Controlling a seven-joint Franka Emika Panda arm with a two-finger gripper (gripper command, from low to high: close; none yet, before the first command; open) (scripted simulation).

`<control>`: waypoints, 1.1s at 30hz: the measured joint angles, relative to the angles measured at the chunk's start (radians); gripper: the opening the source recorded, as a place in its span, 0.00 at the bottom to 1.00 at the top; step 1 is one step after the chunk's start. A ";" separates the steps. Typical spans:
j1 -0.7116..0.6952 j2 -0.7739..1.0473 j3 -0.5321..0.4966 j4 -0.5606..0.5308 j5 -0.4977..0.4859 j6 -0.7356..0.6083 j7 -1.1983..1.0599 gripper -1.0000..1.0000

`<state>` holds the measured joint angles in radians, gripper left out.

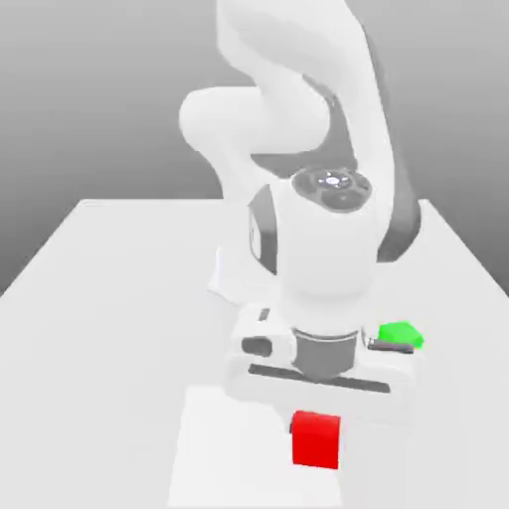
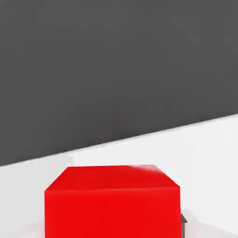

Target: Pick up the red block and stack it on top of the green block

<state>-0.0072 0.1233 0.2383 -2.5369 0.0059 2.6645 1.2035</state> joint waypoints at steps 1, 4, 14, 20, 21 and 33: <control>0.027 -0.032 0.019 -0.019 0.031 -0.010 0.003 0.00; 0.119 -0.123 0.072 -0.080 0.118 -0.034 0.017 0.00; 0.333 -0.371 0.202 -0.301 0.302 -0.055 0.139 0.00; 0.405 -0.451 0.289 -0.424 0.333 -0.017 0.239 0.00; 0.392 -0.444 0.300 -0.428 0.316 -0.009 0.255 0.00; 0.220 -0.240 0.404 -0.426 0.065 0.183 0.429 0.00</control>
<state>0.2128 -0.1168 0.6419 -2.9629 0.0711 2.8476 1.6327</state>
